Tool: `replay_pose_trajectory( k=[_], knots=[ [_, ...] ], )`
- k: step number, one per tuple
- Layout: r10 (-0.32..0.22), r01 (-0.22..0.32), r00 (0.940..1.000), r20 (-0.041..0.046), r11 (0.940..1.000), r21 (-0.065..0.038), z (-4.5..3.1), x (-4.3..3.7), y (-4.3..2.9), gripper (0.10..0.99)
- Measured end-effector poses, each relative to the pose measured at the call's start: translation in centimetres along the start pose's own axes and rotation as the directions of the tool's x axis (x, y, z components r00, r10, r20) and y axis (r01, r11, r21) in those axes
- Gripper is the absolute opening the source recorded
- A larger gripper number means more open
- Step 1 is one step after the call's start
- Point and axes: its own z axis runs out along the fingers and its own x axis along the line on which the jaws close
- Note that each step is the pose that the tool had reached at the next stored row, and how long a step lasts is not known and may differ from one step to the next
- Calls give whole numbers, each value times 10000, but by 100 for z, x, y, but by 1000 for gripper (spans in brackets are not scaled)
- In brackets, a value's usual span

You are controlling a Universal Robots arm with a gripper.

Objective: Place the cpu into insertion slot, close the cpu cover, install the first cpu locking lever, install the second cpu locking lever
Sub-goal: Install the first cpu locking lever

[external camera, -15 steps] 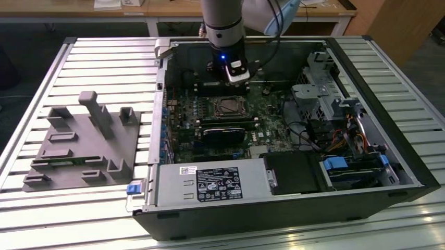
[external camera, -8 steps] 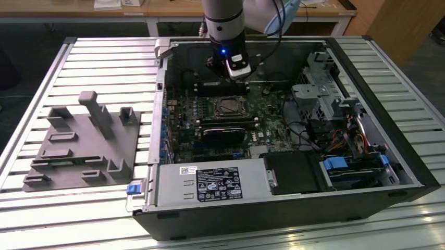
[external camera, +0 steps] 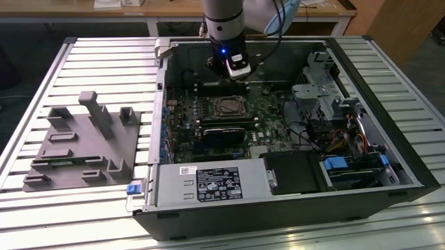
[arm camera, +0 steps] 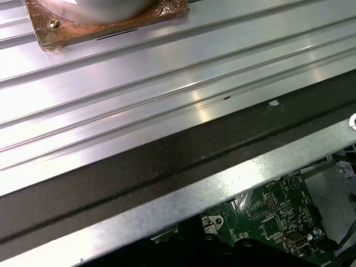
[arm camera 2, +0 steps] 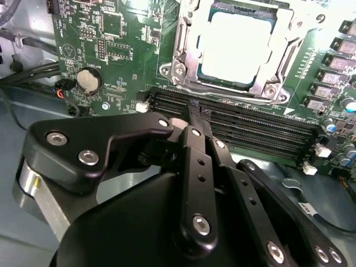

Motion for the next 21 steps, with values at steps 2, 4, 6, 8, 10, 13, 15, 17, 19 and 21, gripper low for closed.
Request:
replay_pose_trajectory(
  k=[2,4,6,8,10,13,15,17,19,21],
  knots=[
    [-9,9,10000,-5,10000,57,1,0,0,106],
    [-20,21,10000,-30,9999,163,3,-2,-5,106],
    [-42,44,10000,-53,9994,332,3,-7,-16,106],
    [-74,75,10000,-22,9987,513,1,-15,-36,106],
    [-110,108,9999,32,9976,680,-2,-26,-61,106],
    [-165,154,9998,113,9955,931,-6,-41,-99,106],
    [-198,180,9997,155,9940,1076,-8,-52,-126,106],
    [-215,195,9996,158,9929,1171,-11,-65,-155,106],
    [-221,203,9997,131,9921,1234,-14,-78,-187,106],
    [-216,208,9998,50,9914,1289,-16,-92,-220,106]
  ],
)
